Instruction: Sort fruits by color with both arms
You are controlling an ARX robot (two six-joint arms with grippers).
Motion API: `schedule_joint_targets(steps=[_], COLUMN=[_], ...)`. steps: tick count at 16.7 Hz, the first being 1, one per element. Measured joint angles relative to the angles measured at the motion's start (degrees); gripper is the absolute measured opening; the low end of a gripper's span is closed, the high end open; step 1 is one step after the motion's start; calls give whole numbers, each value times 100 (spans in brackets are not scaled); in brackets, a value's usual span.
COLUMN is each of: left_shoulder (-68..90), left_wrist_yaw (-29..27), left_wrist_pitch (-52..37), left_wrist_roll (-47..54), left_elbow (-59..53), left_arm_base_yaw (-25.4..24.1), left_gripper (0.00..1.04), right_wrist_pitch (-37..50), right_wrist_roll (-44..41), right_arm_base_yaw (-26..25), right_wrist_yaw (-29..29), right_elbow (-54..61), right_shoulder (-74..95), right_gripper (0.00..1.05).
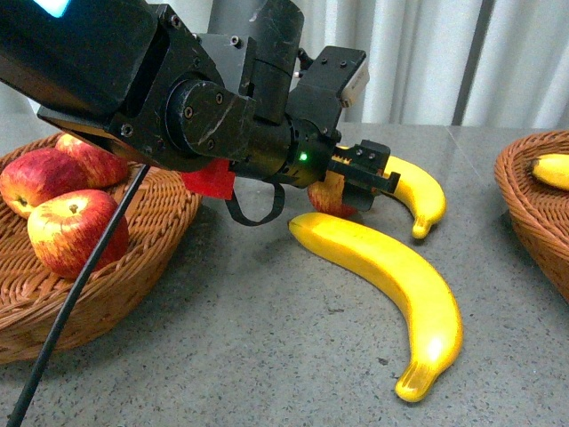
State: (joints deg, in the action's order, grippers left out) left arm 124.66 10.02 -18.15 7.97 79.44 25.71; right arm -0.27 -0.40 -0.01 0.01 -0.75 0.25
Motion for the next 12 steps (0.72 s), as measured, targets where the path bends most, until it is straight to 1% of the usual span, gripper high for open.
schedule_joint_targets(steps=[3,4,6,8,9,11,12], left_shoulder=[-372,-728,-1626,-2227,-2321,-2326,-2326], left_wrist_yaw=[-127,-293,-986,-1759,-2017,-2352,-2382], left_wrist_pitch=[-107,-243,-393,-258,-131,-22,61], left_wrist_roll=[-2,-7,-205,-612,-789,-1084,-1233], left_elbow=[-221,-361,-634,-1115,-1320,-1641,-1696], left_arm_base_yaw=[-37,-72,-262,-551,-702,-1021,-1154], left_gripper=[66,66,66,65,65,65,65], right_wrist_pitch=[0,2,2,2,2,2,2], right_wrist_roll=[0,0,0,0,0,0,0], right_arm_base_yaw=[0,0,0,0,0,0,0], right_wrist_yaw=[0,0,0,0,0,0,0], right_elbow=[0,0,0,0,0,0,0], right_shoulder=[0,0,0,0,0,0,0], right_gripper=[98,98,98,98,98,98,98])
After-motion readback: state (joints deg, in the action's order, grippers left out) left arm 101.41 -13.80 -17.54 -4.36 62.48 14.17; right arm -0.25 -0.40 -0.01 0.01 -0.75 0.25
